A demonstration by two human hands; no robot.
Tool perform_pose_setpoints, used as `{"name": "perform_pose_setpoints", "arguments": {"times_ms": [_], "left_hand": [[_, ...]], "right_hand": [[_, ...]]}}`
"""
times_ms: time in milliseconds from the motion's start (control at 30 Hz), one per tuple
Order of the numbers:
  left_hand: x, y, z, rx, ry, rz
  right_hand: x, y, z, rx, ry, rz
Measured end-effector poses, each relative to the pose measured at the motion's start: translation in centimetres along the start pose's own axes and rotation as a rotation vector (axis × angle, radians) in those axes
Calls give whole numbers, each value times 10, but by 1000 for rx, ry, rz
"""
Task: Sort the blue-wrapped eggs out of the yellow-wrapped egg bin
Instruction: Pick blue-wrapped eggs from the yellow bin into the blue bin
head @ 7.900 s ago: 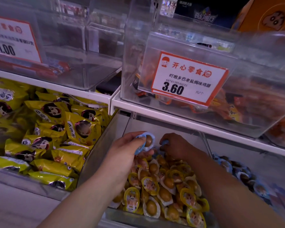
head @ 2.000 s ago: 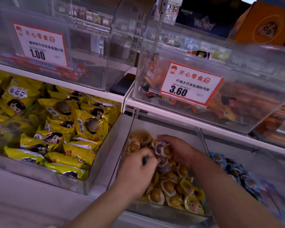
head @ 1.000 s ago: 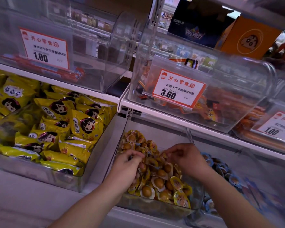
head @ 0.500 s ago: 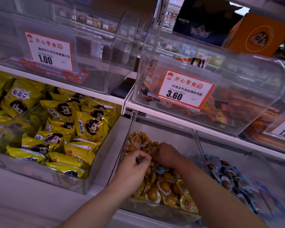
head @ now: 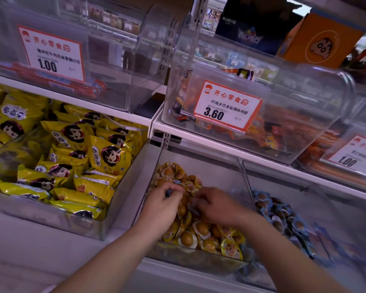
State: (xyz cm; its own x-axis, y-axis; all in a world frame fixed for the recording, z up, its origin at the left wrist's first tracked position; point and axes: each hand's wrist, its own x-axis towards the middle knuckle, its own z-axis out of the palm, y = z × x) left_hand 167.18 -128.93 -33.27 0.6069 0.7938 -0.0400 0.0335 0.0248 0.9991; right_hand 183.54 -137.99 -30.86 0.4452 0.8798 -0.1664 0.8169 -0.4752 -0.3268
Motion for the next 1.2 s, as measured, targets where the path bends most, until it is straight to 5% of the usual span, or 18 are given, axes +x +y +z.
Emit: {"name": "perform_pose_setpoints", "arguments": {"times_ms": [100,300,433,600,667,800,900,1033,1200], "left_hand": [[-2,5,1,-74,-8,-53],[-3,5,2,-1,-55,-102],[-3,5,2,82,-32,29],[-19,10,18,321,54,350],[-24,14,37,282,57,439],[-27,16,67,427,31,542],[-24,12,72,584,-66,609],[-22,18,73,302,-290,533],[-41,29,95,127,-360,501]], "right_hand": [[-6,-11,19,-122,-61,-72],[-5,-3,8,198,-31,-12],[-5,-1,9,393,231,57],[-20,-22,10,1285,450,357],[-33,-36,10,1690,317,409],[-57,-49,3,2029,54,341],[-64,-44,-8,1861,67,288],[-70,-26,-11,1705,147,216],[-88,10,-33,1693,236,49]]}}
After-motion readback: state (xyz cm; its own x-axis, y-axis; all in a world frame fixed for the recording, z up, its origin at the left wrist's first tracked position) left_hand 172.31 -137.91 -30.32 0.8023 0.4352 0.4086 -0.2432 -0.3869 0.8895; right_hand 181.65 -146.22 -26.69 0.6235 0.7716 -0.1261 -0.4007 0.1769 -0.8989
